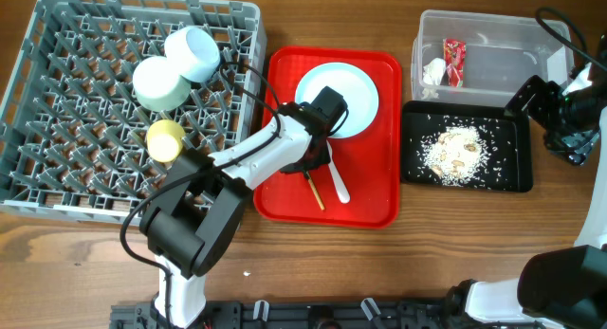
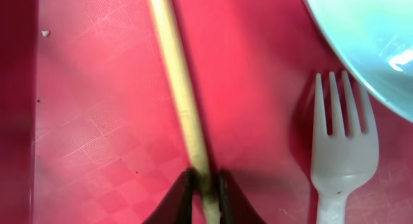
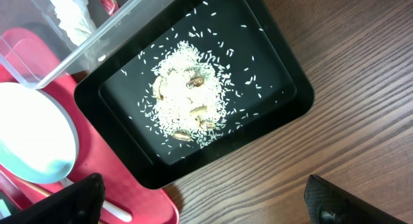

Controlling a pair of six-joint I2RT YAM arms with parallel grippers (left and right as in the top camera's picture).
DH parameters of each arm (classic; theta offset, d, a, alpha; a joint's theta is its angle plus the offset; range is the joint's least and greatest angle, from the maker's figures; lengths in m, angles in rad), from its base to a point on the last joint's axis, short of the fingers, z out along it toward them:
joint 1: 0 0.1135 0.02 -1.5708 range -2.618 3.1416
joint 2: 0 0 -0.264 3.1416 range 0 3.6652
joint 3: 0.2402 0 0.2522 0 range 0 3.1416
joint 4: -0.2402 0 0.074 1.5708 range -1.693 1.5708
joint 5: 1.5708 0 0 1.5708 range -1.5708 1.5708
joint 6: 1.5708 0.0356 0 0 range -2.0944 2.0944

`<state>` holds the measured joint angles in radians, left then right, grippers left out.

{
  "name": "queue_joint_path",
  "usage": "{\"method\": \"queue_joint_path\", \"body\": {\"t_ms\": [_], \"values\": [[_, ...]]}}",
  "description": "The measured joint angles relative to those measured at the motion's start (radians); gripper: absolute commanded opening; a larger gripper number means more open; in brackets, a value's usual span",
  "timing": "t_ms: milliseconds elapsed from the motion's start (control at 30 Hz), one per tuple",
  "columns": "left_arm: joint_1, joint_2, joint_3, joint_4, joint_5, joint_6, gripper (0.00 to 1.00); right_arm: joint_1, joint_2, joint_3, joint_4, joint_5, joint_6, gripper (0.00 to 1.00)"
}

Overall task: Sort waste into correct bins and load items into the dishwasher rack
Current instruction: 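Drop the chopstick into the dish rack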

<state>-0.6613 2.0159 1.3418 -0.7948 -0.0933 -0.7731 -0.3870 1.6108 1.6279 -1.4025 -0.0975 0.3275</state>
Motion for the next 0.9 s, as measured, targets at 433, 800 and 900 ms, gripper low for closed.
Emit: {"method": "queue_joint_path", "body": {"t_ms": [433, 800, 900], "values": [[0.026, -0.01, 0.008, -0.058, 0.001, 0.026, 0.04, 0.0, 0.0, 0.0, 0.0, 0.0, 0.0, 1.0], [0.205, -0.423, 0.084, -0.16, -0.011, 0.536, 0.04, 0.0, 0.0, 0.0, 0.0, -0.003, 0.0, 1.0], [0.323, -0.436, 0.085, -0.141, -0.017, 0.626, 0.04, 0.0, 0.0, 0.0, 0.0, -0.003, 0.0, 1.0]]}}
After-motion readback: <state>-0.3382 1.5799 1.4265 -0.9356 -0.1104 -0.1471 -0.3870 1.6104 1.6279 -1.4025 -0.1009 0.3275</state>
